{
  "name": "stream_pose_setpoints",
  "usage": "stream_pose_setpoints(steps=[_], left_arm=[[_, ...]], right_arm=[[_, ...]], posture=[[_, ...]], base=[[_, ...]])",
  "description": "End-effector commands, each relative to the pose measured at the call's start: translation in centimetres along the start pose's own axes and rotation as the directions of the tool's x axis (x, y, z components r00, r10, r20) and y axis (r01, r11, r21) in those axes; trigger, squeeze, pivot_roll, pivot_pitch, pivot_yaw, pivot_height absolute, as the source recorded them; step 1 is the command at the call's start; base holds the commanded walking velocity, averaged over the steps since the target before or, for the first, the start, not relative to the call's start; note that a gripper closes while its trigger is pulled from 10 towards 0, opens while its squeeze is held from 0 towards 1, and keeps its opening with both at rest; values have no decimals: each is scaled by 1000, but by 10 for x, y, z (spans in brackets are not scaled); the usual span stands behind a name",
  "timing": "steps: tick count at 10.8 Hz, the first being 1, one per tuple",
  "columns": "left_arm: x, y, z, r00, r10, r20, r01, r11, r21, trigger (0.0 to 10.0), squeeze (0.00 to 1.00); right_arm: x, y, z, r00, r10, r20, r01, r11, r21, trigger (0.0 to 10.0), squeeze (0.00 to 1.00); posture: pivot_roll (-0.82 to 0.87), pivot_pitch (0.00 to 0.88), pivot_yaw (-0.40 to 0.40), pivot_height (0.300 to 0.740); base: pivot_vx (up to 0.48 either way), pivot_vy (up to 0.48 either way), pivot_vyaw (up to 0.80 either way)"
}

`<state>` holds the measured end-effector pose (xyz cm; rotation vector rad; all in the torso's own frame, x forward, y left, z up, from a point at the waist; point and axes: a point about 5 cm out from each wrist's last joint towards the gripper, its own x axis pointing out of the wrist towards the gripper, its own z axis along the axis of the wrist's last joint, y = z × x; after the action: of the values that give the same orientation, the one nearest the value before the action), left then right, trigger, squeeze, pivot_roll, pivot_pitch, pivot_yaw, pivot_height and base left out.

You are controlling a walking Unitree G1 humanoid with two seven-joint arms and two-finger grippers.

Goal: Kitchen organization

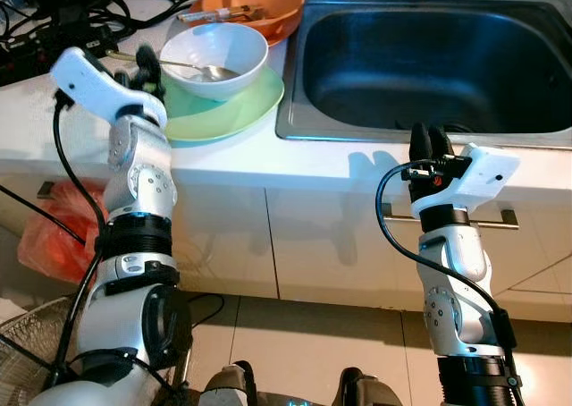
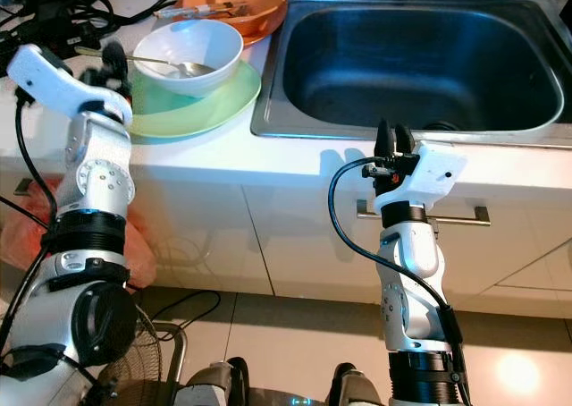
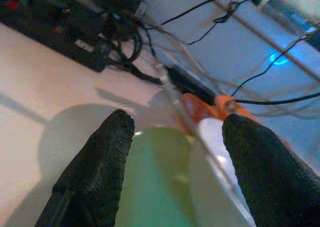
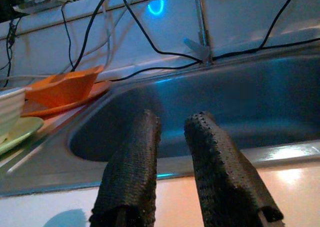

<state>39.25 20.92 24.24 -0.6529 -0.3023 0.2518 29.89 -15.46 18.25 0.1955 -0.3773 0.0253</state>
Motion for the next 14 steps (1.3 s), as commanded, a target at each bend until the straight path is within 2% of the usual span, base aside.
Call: stream_pose_setpoints(steps=[1, 3, 6, 8, 9, 14], left_arm=[[5, -1, 8, 1000, 9, 25, -9, 1000, -2, 10000, 0], [10, -1, 10, 999, 7, 38, -8, 1000, 6, 10000, 0], [14, -10, 14, 997, -27, 66, 27, 1000, -1, 10000, 0], [16, -9, 14, 998, -23, 63, 23, 1000, 1, 10000, 0], [18, -8, 14, 998, -14, 61, 14, 1000, 4, 0, 0], [17, -13, 9, 997, -32, 66, 31, 999, 9, 0, 0]], right_arm=[[0, 3, 1, 1000, 13, 11, -13, 1000, -8, 10000, 0], [0, 2, 1, 1000, 14, 11, -14, 1000, -8, 10000, 0], [0, 3, 1, 1000, 14, 9, -14, 1000, -8, 10000, 0], [-1, 3, 1, 1000, 14, 6, -14, 1000, -7, 10000, 0], [-2, 3, 1, 1000, 12, 5, -12, 1000, -7, 10000, 0], [-3, 2, 0, 1000, 8, 0, -8, 1000, -4, 10000, 0]], posture=[[85, 166, 69, 740], [82, 168, 66, 740], [79, 172, 63, 740], [78, 174, 62, 740], [75, 175, 63, 740], [75, 175, 61, 740]], base=[[0, 0, 0], [0, 0, 0], [0, 0, 0], [0, 0, 0], [0, 0, 0], [0, 0, 0]])
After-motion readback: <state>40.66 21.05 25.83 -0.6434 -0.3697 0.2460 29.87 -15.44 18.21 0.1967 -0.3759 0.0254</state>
